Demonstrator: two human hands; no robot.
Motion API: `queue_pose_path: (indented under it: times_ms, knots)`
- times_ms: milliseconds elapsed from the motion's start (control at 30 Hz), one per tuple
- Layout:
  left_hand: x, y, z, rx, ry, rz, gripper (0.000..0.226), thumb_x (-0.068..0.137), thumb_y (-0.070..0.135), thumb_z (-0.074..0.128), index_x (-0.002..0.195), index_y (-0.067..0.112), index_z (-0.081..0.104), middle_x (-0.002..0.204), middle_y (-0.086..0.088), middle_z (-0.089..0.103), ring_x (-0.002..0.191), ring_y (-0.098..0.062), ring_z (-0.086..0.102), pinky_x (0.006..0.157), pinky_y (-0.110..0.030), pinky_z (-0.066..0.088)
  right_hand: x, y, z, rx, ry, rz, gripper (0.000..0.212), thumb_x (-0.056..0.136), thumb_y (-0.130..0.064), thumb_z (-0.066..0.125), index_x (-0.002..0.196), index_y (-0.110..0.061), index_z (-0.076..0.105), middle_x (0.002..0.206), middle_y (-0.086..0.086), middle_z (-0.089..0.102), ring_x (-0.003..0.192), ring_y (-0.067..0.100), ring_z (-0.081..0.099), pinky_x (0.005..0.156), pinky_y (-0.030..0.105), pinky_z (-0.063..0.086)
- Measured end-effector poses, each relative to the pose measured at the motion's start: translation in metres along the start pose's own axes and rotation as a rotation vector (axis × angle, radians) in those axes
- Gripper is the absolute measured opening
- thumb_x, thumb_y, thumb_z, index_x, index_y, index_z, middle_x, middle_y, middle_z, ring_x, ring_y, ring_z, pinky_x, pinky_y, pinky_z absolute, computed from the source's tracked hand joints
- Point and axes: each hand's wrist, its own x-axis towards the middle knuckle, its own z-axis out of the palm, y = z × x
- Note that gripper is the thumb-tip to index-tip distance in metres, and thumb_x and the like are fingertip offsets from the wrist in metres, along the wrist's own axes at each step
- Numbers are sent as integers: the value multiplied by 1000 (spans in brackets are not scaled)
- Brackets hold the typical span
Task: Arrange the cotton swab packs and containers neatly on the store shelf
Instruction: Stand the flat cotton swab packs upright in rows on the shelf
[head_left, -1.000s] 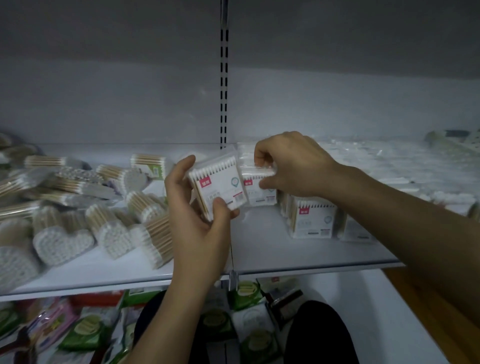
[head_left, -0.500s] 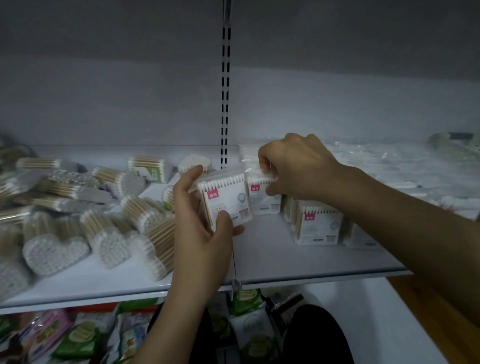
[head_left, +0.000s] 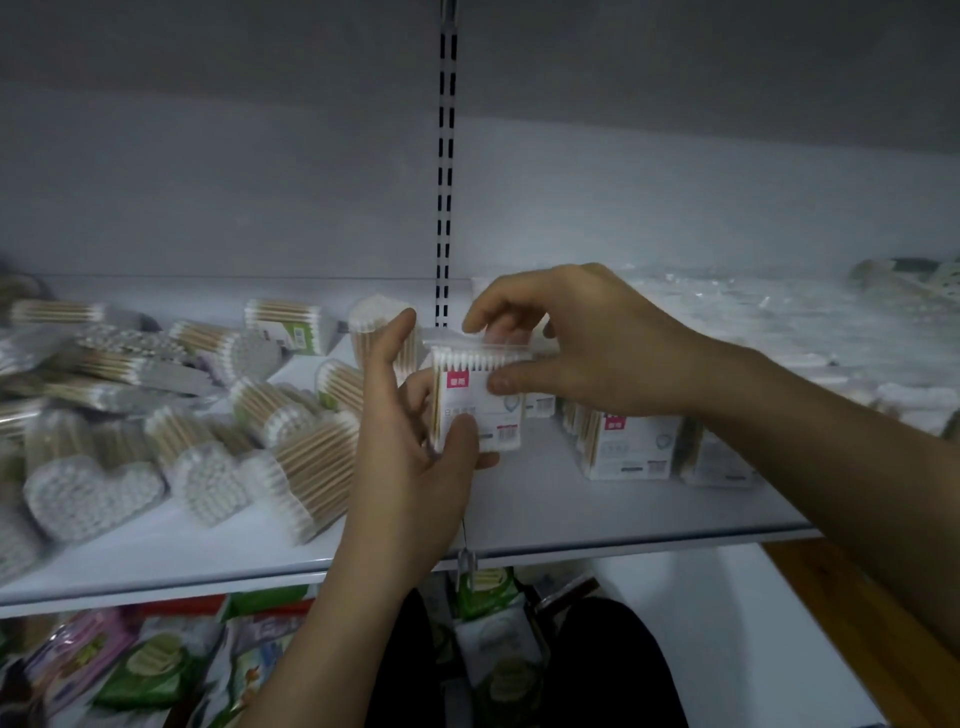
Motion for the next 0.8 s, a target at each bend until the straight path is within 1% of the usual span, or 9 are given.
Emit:
queue_pose_path:
  times_ms: [67,167,200,267,367,533,700,767,800]
  knots:
    - [2,-5,0,80,11,-13,74,98,-8,56,148,41,31,116,3,71,104,-14,70,80,-38,63,-2,4,-1,-29,30,12,41,75,-31,88,112,-29,71,99,-15,69,90,1,61,73,6,45]
    - [3,-8,2,199,-23,-47,66,100,5,60,155,31,35,132,14,60,120,5,57,84,-14,53,-7,9,-8,-122,44,16,38,75,-31,88,109,-26,72,97,-16,68,86,0,59,77,11,47]
    - [3,-9,3,230,-49,-52,65,100,8,60,156,29,34,136,16,58,125,7,54,89,-15,52,-7,11,-10,-146,36,24,37,75,-32,87,108,-25,71,97,-16,68,86,0,59,79,15,48]
    - [2,-10,4,298,-81,-41,65,100,12,60,158,27,33,147,14,53,136,3,47,106,-32,51,-5,16,-7,-196,16,41,37,75,-33,87,108,-26,71,96,-16,64,84,-2,56,77,17,47]
    - [2,-13,3,379,-88,-37,65,100,14,61,158,23,36,154,8,49,142,-5,44,114,-45,45,-1,25,2,-274,21,50,36,75,-35,88,105,-28,70,90,-17,57,80,-4,50,70,16,39]
    - [3,-12,3,482,-84,-57,64,100,16,60,159,20,36,157,4,47,145,-10,42,117,-44,42,-1,30,5,-341,37,61,33,74,-40,87,99,-29,68,87,-16,62,81,6,53,78,31,45]
    - [3,-10,4,573,-123,-47,67,99,20,57,161,20,31,161,4,41,148,-12,38,119,-37,37,2,27,9,-388,40,38,35,74,-37,87,100,-27,67,88,-16,61,85,10,53,78,32,42]
    - [2,-5,6,599,-160,-60,66,99,15,56,160,24,32,156,9,46,141,-8,45,109,-26,40,0,26,10,-372,30,53,37,75,-38,86,103,-27,65,89,-14,62,85,12,55,81,34,45]
    - [2,-2,8,599,-189,-46,62,98,12,55,154,30,39,144,13,57,125,-2,57,96,-21,45,-1,27,10,-351,26,63,38,75,-39,85,105,-27,64,89,-14,62,85,12,55,81,35,46]
